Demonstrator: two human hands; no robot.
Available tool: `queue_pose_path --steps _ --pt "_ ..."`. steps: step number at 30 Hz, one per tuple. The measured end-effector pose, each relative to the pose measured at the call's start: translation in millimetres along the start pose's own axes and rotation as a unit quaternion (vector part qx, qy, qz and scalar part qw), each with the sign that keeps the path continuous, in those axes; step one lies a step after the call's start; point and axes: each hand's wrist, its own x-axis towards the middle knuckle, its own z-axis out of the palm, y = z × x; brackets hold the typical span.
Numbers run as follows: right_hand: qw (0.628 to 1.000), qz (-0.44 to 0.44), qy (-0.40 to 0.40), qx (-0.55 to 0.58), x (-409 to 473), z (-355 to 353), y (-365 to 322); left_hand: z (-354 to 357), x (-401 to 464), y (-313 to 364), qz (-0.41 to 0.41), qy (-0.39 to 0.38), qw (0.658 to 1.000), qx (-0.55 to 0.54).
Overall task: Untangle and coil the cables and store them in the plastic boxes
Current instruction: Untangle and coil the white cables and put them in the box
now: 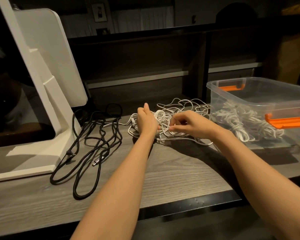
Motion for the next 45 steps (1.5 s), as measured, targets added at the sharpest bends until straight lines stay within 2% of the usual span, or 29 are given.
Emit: queue_pose_path --steps 4,8,12,16,19,24,26,28,31,35,40,45 --pt "0.998 -0.013 -0.005 0.056 2 5 -5 -2 -2 -4 0.077 -0.006 0.99 0.117" --pt "0.992 -0.027 0.086 0.086 1 3 -4 -1 -4 -4 0.147 -0.076 0.97 0.175" --pt "0.981 -0.031 0.172 0.09 3 3 -1 2 -7 0 0.197 -0.177 0.956 0.127" --pt "0.961 0.052 0.215 0.164 6 -1 7 5 -9 4 0.175 -0.226 0.954 0.086" --pt "0.956 0.105 0.181 0.205 9 2 18 4 -8 6 0.124 -0.243 0.961 0.04" --pt "0.978 0.092 0.117 0.149 10 5 14 6 -4 9 0.034 -0.116 0.991 -0.052" --pt "0.987 0.077 0.109 0.092 11 5 14 7 -3 8 -0.008 -0.124 0.989 -0.075" --pt "0.992 0.071 0.091 0.046 10 6 14 3 -3 10 -0.053 -0.174 0.978 -0.105" --pt "0.993 0.066 0.094 0.002 8 3 14 -1 -5 11 -0.011 -0.232 0.972 -0.034" --pt "0.992 0.042 0.099 -0.068 8 6 9 1 -7 6 0.059 -0.236 0.969 0.049" --pt "0.992 0.025 0.084 -0.089 6 5 7 6 -5 1 0.074 -0.205 0.971 0.099" --pt "0.994 0.014 0.072 -0.082 5 4 3 8 -4 0 0.047 -0.196 0.976 0.087"
